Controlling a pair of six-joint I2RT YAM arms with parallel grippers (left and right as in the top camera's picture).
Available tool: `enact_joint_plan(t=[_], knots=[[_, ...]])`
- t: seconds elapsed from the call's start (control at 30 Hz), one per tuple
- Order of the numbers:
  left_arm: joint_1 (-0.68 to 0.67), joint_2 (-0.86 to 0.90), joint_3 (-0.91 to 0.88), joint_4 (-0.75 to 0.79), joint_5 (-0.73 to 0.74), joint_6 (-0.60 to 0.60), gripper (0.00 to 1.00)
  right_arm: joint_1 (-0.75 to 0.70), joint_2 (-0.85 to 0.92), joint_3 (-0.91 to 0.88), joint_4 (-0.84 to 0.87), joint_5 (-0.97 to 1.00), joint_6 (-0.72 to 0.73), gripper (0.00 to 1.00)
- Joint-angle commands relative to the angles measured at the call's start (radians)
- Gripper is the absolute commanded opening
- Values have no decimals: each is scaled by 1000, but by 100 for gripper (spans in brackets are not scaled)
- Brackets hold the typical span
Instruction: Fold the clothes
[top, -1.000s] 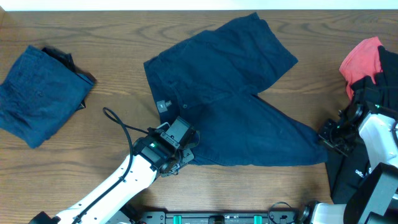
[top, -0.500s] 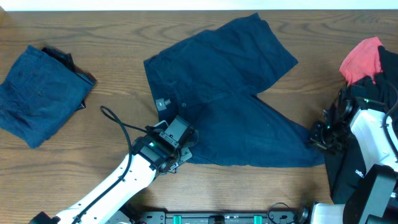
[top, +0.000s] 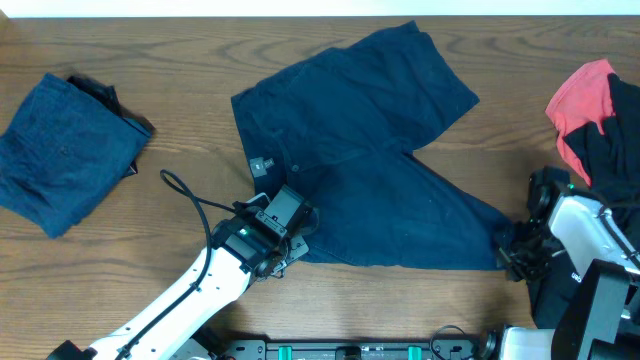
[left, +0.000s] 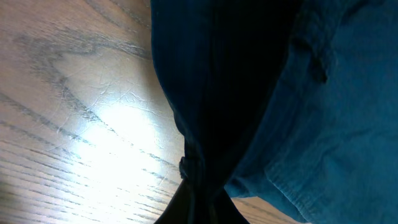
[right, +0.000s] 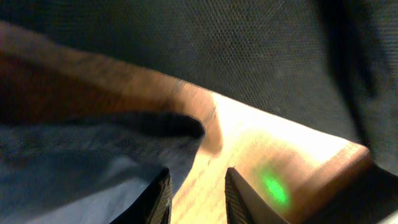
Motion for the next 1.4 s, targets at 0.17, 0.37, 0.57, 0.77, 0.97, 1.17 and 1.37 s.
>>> enact_joint_plan(t=[0.17,0.37,0.57,0.77,0.97,1.17,1.37], knots=[[5,-5,-6,-13,-33,16,6,3,-12,-100,230,18,37,29],[5,-5,-6,-37,-33,33,6,3,-12,-110,328,17,-21,24],[5,-5,-6,-41,-33,37,6,3,-12,-111,354,17,-35,24],[5,-5,-6,-41,-34,57,6,4,-11,-127,344,6,-35,1],[5,-26,3,-47,-14,135,6,3,-28,-104,345,-40,-130,1],[5,-135,69,-143,0,253,6,-3,-159,79,196,-62,-191,1],[5,-330,137,-258,0,306,6,-47,-324,349,24,-61,-291,1]])
